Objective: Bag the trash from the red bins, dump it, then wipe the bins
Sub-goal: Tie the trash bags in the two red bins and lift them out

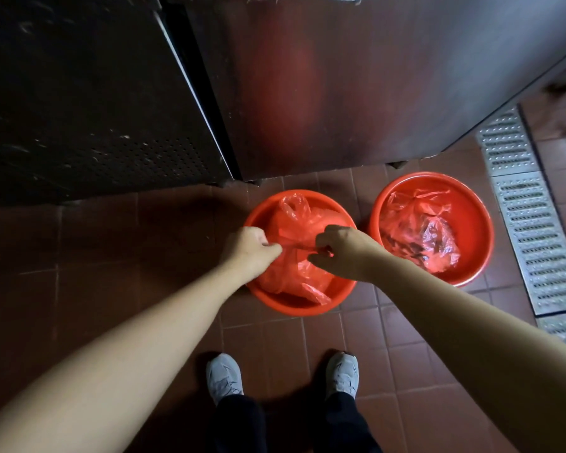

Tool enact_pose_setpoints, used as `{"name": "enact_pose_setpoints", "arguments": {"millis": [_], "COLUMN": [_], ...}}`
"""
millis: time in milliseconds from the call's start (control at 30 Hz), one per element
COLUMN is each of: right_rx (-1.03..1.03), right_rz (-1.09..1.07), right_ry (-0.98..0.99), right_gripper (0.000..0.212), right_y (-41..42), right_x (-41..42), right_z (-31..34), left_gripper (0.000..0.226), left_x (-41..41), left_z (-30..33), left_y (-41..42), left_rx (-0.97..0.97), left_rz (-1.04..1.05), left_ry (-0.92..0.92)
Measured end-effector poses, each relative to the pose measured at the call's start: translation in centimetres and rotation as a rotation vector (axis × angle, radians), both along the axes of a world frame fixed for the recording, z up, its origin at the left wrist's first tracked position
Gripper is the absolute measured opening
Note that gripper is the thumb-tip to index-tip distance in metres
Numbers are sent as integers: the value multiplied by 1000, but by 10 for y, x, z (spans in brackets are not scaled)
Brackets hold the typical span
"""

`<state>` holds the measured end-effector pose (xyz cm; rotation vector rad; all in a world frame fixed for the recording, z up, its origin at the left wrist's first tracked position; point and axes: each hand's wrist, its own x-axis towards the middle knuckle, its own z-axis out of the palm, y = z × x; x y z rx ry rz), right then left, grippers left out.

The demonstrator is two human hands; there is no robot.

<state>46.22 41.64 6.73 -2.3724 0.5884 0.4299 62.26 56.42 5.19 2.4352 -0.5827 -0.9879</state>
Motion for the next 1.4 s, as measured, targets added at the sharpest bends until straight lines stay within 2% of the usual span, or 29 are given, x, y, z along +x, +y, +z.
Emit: {"name": "enact_pose_setpoints", "arguments": {"millis": [100,233,367,433,500,600,667,733,800,867,933,1000,1133,1233,1300,1400], "right_rx": [-55,-83,-124,-127,-44,295,540,710,865,920,809,684,685,656,618,393], "right_rz": [-111,-220,-310,-351,-445,-714,-831,-870,-865,-818,-713,-578,-410,-368,-358,-186], "right_ry": [51,158,261,270,204,-45,-204,-294,-337,-304,-191,-81,23,3,-5,-1], "right_gripper": [28,29,28,28,32,21,13,27,37,32,43,57,67,57,55,52], "right_y": [-14,-29,-26,-26,-29,-26,-15,-6,0,5,9,14,20,19,17,16], "right_x": [-35,-82,-94,-87,-77,-53,-32,-10,5,12,13,13,16,20,22,27], "right_z": [-9,-18,-27,-28,-26,-10,3,15,25,34,35,35,32,27,21,16], "left_gripper": [27,29,19,13,20,31,29,19,24,35,38,21,1,10,2,26], "left_x": [22,44,48,42,35,29,26,20,15,13,10,7,3,3,2,1], "left_z": [-14,-33,-40,-42,-40,-20,-4,9,17,20,21,23,29,27,26,24], "left_y": [7,24,28,26,22,11,3,-1,-3,-4,-4,-5,-7,-6,-5,-3], "left_rx": [155,312,289,258,170,-213,-441,-519,-487,-430,-386,-309,-141,-179,-230,-222], "left_rz": [36,-17,-29,-36,10,318,433,437,422,390,345,315,228,262,282,231], "left_ry": [-177,-242,-297,-264,-95,482,806,1019,1130,1159,1153,1119,1104,1207,1259,1224]}}
